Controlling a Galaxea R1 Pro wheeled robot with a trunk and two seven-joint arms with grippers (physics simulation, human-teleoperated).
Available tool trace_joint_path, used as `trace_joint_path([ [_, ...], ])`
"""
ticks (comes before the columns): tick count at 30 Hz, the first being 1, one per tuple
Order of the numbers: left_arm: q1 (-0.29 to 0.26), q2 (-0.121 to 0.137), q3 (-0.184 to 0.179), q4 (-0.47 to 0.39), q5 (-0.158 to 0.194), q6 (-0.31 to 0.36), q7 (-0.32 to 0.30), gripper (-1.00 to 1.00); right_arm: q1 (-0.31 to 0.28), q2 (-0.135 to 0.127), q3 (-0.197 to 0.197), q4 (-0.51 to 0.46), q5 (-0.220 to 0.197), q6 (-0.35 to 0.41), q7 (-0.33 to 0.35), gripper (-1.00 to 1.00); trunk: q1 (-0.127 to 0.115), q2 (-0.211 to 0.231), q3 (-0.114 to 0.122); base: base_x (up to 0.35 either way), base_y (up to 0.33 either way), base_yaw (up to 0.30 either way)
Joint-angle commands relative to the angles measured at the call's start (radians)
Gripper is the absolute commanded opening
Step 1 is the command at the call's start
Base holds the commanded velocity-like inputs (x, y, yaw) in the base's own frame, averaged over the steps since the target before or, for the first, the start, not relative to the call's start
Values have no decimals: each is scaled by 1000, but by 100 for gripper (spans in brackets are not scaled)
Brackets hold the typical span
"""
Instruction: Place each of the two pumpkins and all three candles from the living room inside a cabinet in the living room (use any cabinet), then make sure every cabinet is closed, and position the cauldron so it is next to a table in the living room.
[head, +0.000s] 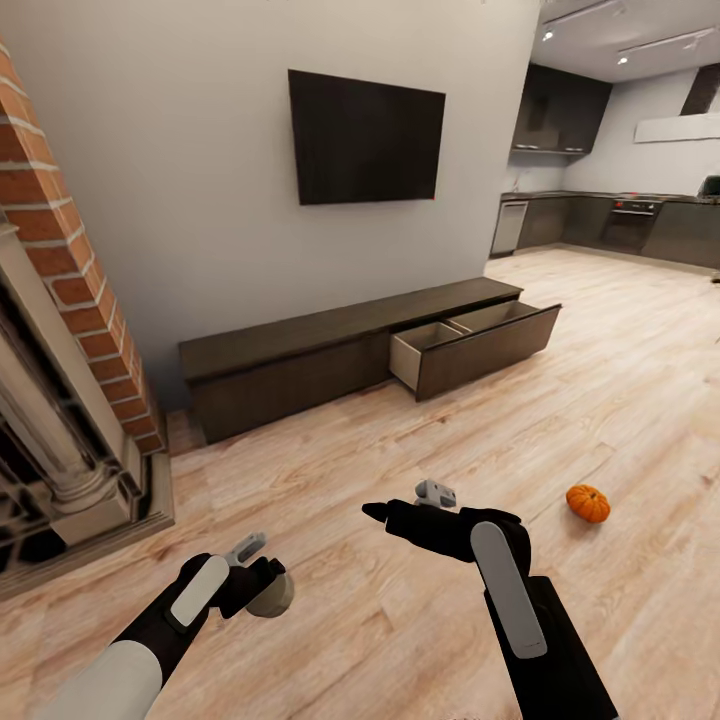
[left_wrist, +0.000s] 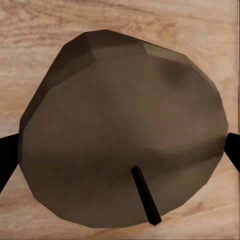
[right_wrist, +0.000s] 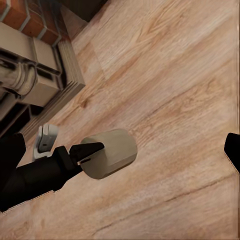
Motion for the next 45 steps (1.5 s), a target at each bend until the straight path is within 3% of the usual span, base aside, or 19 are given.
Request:
trace_joint_path([
  [1, 0, 2, -6, -3, 9, 1, 11, -100, -1, 0, 0, 0, -9, 2, -10, 100, -4, 7, 2, 0, 0, -283],
  [12, 0, 2, -6, -3, 9, 1, 11, -100, -1, 0, -1, 4, -9, -4, -10, 100, -46, 84, 36, 0, 0, -289],
  [18, 0, 2, -6, -3, 9, 1, 11, -100, -1, 0, -27, 3, -10, -5, -10, 100, -69, 126, 51, 0, 0, -267],
  [36, 0, 2, -6, -3, 9, 1, 11, -100, -1, 0, -33, 6, -8, -8, -10, 100, -138, 252, 106, 0, 0, -33],
  [45, 0, 2, -5, -3, 9, 1, 11, -100, -1, 0, -35, 4, -10, -8, -9, 100, -165, 301, 135, 0, 0, -223],
])
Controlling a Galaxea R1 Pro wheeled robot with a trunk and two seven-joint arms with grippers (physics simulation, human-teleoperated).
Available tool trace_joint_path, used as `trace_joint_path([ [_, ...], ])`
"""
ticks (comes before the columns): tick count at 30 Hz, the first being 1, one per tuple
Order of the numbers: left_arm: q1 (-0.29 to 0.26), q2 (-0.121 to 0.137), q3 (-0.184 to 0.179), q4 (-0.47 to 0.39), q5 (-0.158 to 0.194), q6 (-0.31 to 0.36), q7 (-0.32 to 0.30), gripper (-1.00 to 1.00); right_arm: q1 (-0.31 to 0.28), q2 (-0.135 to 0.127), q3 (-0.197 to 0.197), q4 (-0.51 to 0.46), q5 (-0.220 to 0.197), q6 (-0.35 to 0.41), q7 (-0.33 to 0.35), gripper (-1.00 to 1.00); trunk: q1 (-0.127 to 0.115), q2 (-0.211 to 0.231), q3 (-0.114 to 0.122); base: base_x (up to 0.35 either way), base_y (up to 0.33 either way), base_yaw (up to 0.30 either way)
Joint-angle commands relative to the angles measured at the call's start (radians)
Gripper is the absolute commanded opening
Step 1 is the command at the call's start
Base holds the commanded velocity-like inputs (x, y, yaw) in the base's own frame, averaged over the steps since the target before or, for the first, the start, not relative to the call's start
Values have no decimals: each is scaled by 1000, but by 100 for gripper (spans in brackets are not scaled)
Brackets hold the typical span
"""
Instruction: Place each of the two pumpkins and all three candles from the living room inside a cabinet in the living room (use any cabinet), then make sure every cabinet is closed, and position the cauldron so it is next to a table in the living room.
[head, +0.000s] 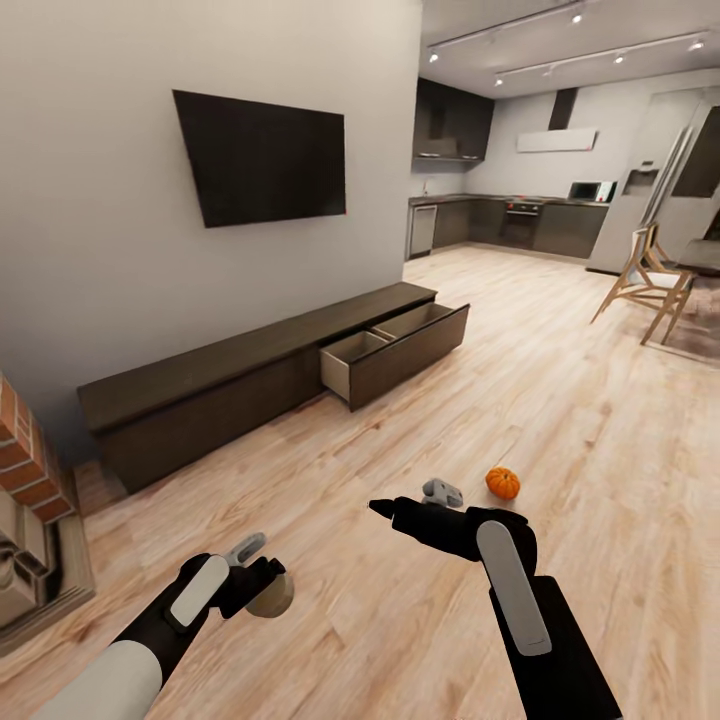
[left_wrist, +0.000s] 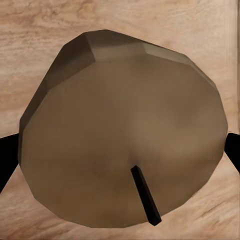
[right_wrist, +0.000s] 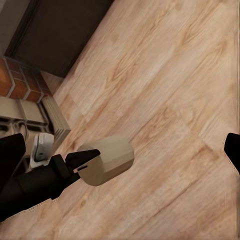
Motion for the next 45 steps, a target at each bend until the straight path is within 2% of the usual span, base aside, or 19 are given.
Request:
trace_joint_path([
  [1, 0, 2, -5, -3, 10, 0, 11, -100, -1, 0, 0, -1, -10, 2, -10, 100, 0, 0, 0, 0, 0, -254],
  [13, 0, 2, -8, -3, 10, 1, 10, -100, -1, 0, 0, 1, -10, 2, -11, 100, 0, 0, 10, 30, 0, -255],
  [33, 0, 2, -17, -3, 8, 2, 11, -100, -1, -1, 0, 2, -11, 2, -11, 100, 0, 0, 21, 326, -71, -203],
  [45, 0, 2, -17, -3, 8, 2, 11, -100, -1, -1, 0, 3, -31, 2, -10, 100, 0, 0, 21, 309, -148, -285],
])
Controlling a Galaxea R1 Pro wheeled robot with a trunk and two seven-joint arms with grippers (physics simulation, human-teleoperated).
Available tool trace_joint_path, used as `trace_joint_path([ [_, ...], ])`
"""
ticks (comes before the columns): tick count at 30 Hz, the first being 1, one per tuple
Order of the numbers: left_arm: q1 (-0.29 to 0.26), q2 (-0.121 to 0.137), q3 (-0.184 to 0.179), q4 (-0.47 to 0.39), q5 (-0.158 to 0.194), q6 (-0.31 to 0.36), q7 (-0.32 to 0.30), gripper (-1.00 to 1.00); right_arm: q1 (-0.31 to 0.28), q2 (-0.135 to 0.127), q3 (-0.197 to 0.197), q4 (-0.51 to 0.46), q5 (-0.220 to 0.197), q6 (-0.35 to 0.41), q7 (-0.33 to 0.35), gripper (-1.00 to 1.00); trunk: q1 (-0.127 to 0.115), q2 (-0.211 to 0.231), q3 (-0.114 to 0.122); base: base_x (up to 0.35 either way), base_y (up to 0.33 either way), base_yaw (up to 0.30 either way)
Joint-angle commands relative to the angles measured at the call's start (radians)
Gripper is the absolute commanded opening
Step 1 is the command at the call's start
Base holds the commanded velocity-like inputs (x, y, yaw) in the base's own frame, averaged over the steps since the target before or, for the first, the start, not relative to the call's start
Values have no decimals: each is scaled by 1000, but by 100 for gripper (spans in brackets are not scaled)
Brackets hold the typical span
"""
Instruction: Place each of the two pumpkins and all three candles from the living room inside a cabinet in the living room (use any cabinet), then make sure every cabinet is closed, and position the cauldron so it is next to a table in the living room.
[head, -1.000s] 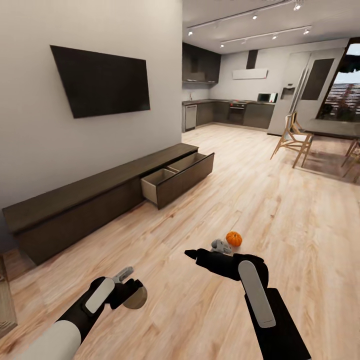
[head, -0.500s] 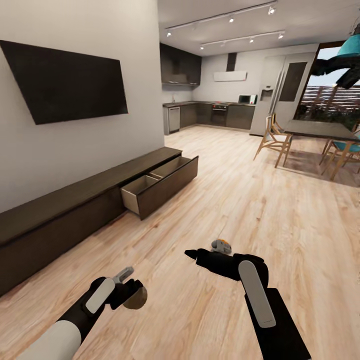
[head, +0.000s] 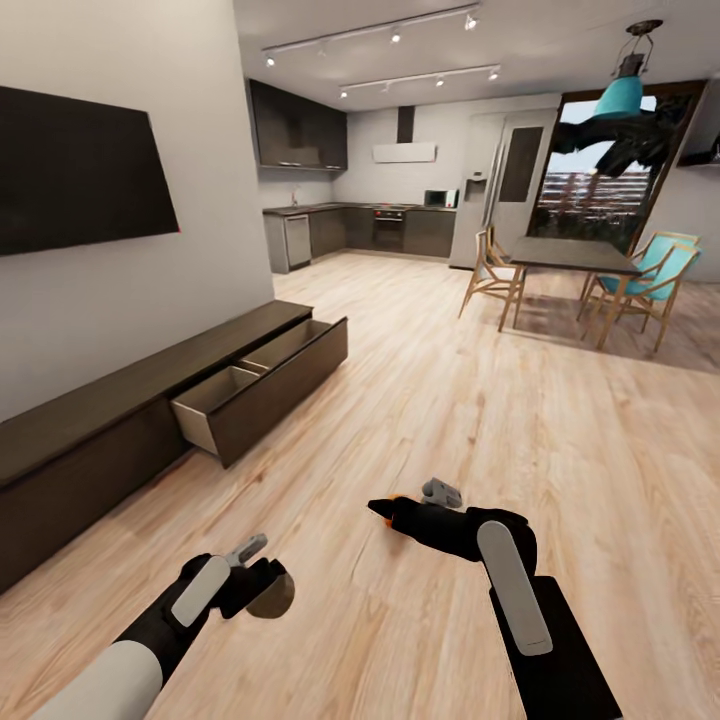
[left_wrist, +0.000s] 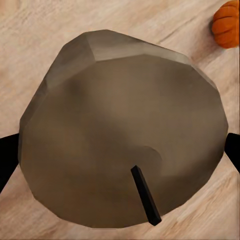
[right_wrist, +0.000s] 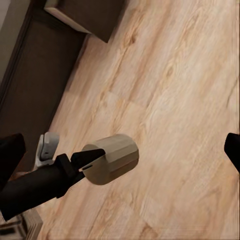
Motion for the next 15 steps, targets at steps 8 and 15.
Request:
trace_joint_path([
  [8, 0, 1, 4, -3, 11, 0, 11, -100, -1, 0, 0, 1, -12, 2, -10, 100, -7, 14, 5, 45, -16, -289],
  [15, 0, -3, 1, -3, 11, 0, 11, -100, -1, 0, 0, 2, -12, 2, -10, 100, -34, 63, 26, 1, 0, -203],
])
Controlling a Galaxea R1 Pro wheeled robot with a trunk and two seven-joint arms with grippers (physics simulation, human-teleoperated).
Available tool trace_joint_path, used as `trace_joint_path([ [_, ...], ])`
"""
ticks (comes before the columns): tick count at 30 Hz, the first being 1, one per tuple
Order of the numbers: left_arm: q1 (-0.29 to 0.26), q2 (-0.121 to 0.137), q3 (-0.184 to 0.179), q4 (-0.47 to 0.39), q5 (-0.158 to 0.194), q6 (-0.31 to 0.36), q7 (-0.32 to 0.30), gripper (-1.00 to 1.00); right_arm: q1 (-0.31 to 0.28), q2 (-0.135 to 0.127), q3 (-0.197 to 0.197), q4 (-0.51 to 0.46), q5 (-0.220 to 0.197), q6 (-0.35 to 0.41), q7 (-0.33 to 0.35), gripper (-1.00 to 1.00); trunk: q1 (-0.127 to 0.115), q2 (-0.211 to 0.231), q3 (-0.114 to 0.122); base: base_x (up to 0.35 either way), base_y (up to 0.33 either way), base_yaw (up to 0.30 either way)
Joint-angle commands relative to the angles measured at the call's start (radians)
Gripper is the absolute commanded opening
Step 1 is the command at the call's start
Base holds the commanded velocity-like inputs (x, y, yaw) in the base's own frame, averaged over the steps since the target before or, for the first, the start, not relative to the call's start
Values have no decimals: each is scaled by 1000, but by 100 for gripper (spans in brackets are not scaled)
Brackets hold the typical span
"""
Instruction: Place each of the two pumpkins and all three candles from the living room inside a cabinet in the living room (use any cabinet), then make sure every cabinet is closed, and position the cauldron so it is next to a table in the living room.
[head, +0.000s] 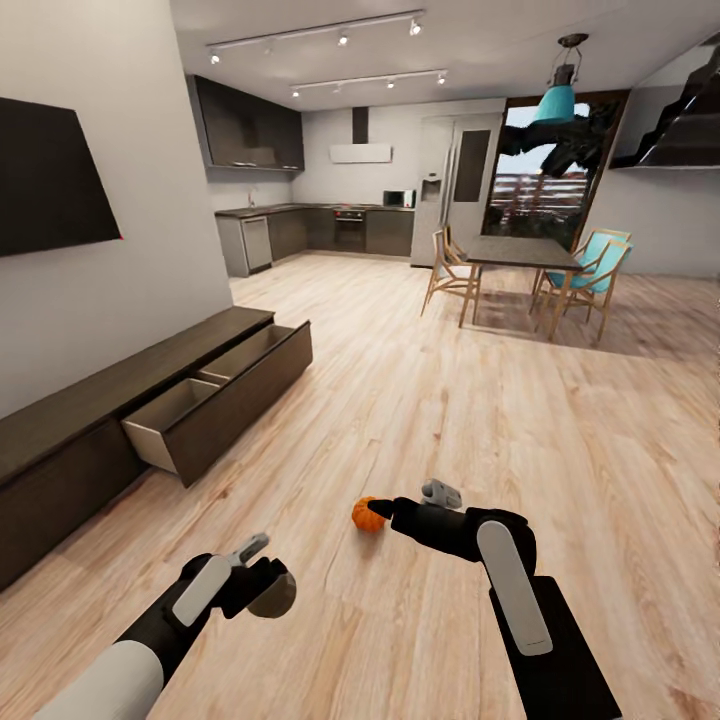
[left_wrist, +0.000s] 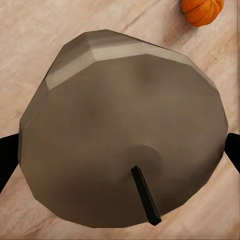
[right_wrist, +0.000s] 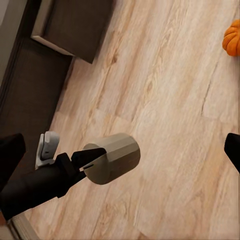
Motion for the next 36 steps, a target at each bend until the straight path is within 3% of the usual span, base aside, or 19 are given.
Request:
trace_joint_path([
  [1, 0, 1, -7, -2, 8, 1, 11, -100, -1, 0, 0, -1, -9, 3, -10, 100, -4, 7, 2, 0, 0, -43],
  [23, 0, -1, -10, -4, 6, 1, 12, -100, -1, 0, 0, -1, -9, 3, -10, 100, -88, 161, 71, 0, 0, -246],
  [36, 0, 4, -11, -4, 6, 1, 13, -100, -1, 0, 0, -1, -9, 3, -10, 100, -88, 161, 71, 92, 0, -246],
])
